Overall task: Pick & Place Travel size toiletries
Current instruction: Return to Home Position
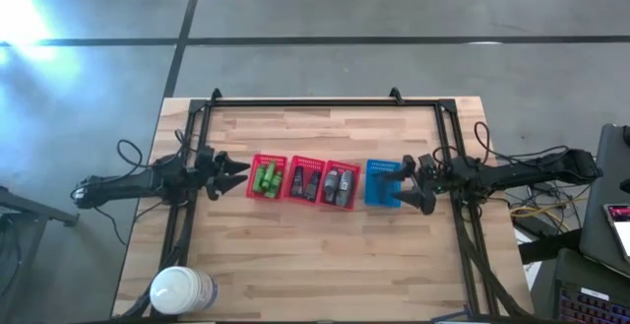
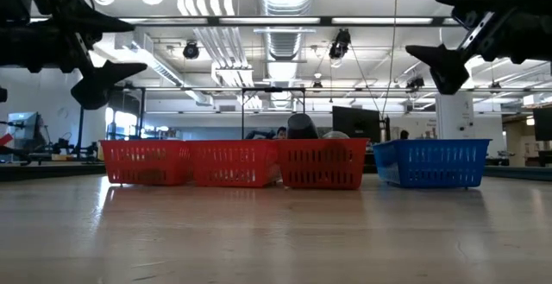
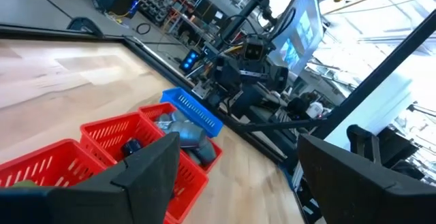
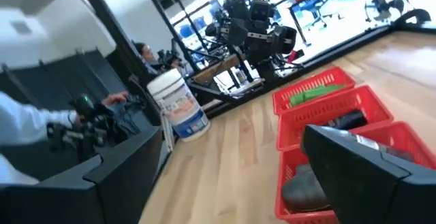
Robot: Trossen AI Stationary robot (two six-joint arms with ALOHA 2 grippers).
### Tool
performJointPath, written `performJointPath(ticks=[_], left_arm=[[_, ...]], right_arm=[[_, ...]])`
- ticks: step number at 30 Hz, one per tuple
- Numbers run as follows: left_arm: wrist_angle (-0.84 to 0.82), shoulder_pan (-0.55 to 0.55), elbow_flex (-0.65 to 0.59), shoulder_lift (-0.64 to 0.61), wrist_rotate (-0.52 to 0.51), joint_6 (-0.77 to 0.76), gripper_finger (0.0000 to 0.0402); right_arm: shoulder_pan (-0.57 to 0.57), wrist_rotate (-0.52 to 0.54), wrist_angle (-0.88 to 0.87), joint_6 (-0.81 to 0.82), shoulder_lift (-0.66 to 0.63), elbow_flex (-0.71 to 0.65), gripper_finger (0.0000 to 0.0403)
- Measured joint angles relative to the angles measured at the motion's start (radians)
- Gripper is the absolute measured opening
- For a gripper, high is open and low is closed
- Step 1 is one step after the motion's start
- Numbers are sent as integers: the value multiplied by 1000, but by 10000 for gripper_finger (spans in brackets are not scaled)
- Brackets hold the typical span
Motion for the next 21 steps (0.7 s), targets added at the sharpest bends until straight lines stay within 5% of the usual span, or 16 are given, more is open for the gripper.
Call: performJointPath(ticks=[13, 21], left_arm=[[-13, -8, -2, 0, 3, 0, 300], [-13, -42, -3, 0, 4, 0, 300]], right_arm=[[0, -44, -4, -231, 1, 0, 325], [0, -42, -5, -219, 1, 0, 340]])
